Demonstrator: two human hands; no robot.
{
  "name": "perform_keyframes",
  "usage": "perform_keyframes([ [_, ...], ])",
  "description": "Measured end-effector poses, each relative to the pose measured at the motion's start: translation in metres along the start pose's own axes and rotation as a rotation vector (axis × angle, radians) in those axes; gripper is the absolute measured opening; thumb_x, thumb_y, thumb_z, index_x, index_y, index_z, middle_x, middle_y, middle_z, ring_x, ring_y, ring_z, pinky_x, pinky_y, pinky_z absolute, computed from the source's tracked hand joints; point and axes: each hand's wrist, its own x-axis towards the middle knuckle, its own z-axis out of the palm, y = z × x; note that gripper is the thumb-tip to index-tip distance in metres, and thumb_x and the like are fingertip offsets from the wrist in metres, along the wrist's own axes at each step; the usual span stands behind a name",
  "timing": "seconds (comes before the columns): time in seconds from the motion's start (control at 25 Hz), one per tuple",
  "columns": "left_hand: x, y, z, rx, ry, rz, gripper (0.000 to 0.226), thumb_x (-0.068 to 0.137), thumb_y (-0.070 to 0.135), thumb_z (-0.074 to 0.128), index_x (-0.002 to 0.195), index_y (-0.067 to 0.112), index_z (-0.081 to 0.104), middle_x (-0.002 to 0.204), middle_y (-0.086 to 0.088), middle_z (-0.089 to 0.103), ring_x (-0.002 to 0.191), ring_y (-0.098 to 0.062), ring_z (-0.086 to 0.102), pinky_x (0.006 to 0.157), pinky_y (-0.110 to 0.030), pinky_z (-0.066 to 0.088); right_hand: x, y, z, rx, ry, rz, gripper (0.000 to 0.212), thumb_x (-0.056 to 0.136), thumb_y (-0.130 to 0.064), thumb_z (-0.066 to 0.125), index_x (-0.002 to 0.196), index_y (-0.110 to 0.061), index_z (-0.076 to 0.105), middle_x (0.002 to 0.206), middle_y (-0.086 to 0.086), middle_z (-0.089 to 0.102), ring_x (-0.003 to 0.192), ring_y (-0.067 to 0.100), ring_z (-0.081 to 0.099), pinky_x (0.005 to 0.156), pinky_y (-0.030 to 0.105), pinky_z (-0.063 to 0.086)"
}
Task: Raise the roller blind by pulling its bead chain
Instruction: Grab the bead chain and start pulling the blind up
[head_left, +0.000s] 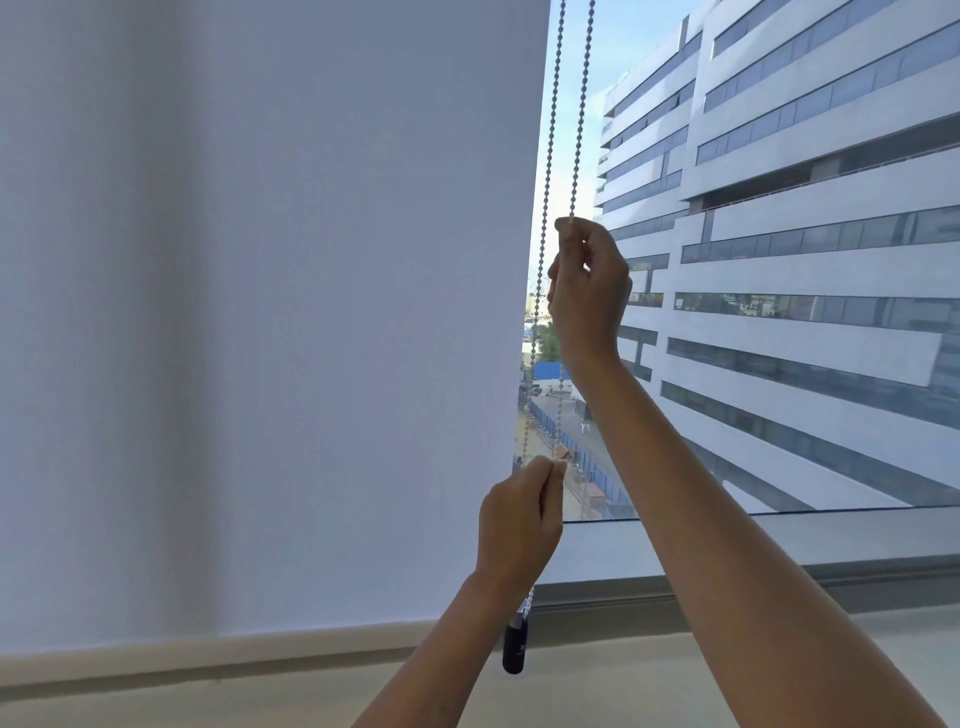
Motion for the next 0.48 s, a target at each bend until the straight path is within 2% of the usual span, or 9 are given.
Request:
perform_keyframes([
  [0.08, 0.003, -0.001, -0.002, -0.041, -0.038, -0.039, 0.035, 0.097, 0.033, 0.045, 0.070, 0.012, 0.054, 0.056, -0.002, 0.058, 0.049, -0.014, 0.054, 0.045, -0.032, 0.049, -0.001, -0.002, 0.001, -0.022, -0.006, -0.013, 0.020, 0.095, -0.015, 0.048, 0.088, -0.008, 0.065, 0.060, -0.001, 0.056, 0.050, 0.011, 0.048, 0.057, 0.031, 0.047],
  [0.12, 0.007, 0.001, -0.005, -0.085, -0.046, -0.056, 0.037, 0.097, 0.036, 0.044, 0.073, 0.012, 0.058, 0.058, -0.004, 0.062, 0.052, -0.015, 0.059, 0.049, -0.038, 0.053, -0.001, -0.002, 0.000, -0.027, -0.013, -0.015, 0.020, 0.095, -0.013, 0.047, 0.086, -0.009, 0.064, 0.058, -0.003, 0.055, 0.049, 0.010, 0.047, 0.057, 0.030, 0.045],
  [0.2, 0.024, 0.011, -0.016, -0.219, -0.003, -0.091, 0.039, 0.095, 0.040, 0.041, 0.083, 0.014, 0.066, 0.066, -0.004, 0.068, 0.057, -0.014, 0.065, 0.053, -0.041, 0.057, -0.001, -0.002, -0.003, -0.023, -0.026, -0.014, 0.021, 0.095, -0.012, 0.046, 0.083, -0.010, 0.064, 0.058, -0.005, 0.053, 0.050, 0.009, 0.047, 0.057, 0.028, 0.043],
  [0.32, 0.080, 0.040, -0.037, -0.353, 0.157, -0.108, 0.035, 0.095, 0.033, 0.038, 0.091, 0.015, 0.068, 0.074, -0.008, 0.072, 0.060, -0.017, 0.069, 0.056, -0.041, 0.058, -0.003, -0.002, -0.009, -0.029, -0.026, -0.025, 0.022, 0.095, -0.012, 0.046, 0.083, -0.008, 0.064, 0.061, -0.003, 0.055, 0.053, 0.004, 0.047, 0.058, 0.027, 0.043],
  [0.48, 0.166, 0.088, -0.060, -0.262, 0.307, 0.004, 0.032, 0.097, 0.022, 0.039, 0.094, 0.008, 0.068, 0.085, -0.010, 0.073, 0.071, -0.019, 0.070, 0.067, -0.046, 0.060, -0.025, 0.005, -0.015, -0.050, -0.053, -0.010, 0.022, 0.096, -0.013, 0.047, 0.084, -0.008, 0.065, 0.061, -0.009, 0.055, 0.051, 0.000, 0.048, 0.051, 0.018, 0.039],
])
